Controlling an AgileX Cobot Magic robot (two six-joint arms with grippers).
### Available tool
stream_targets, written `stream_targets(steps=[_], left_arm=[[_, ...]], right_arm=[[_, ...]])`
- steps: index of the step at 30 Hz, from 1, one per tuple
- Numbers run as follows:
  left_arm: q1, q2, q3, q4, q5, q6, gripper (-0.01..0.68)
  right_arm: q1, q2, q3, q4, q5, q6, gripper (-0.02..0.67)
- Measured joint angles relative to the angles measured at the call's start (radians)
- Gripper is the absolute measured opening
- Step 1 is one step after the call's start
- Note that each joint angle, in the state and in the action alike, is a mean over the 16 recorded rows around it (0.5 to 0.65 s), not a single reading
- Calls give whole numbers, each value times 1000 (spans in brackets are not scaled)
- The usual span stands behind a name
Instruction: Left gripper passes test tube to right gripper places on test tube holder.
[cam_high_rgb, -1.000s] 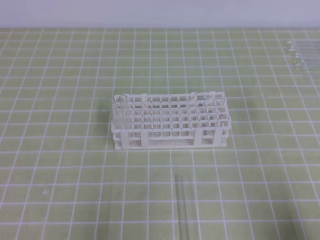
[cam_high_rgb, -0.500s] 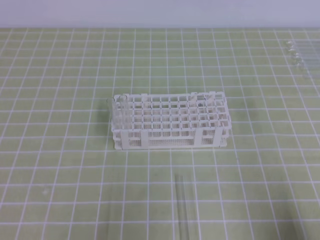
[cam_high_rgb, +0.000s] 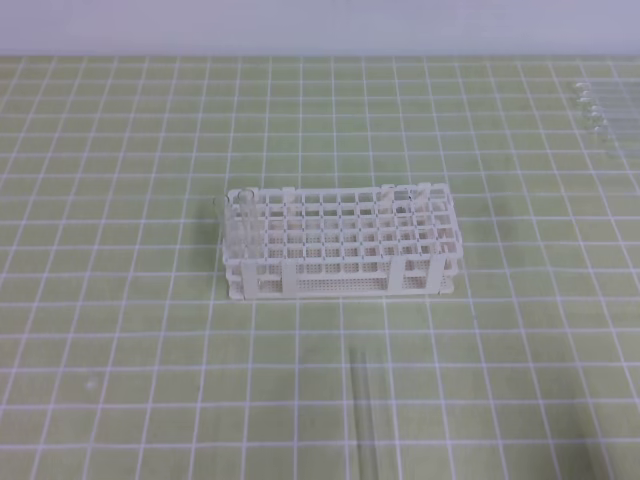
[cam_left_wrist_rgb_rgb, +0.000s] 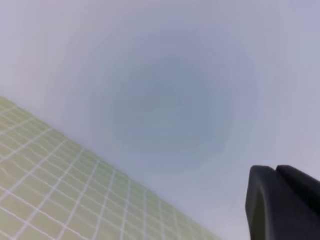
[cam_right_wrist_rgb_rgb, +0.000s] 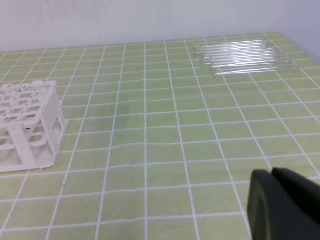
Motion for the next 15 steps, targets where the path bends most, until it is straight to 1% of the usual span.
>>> stream_targets(steps=[4, 7, 11, 15], left_arm=[[0, -4, 2, -4, -79, -107, -2], [0, -10, 3, -4, -99, -181, -2], [0, -6, -15, -2, -42, -233, -2], [0, 31, -70, -1, 99, -196, -3]], right_arm=[[0, 0, 0, 0, 0, -1, -18], [0, 0, 0, 1, 0, -1, -18], [0, 0, 0, 1, 0, -1, -18], [0, 0, 0, 1, 0, -1, -18]])
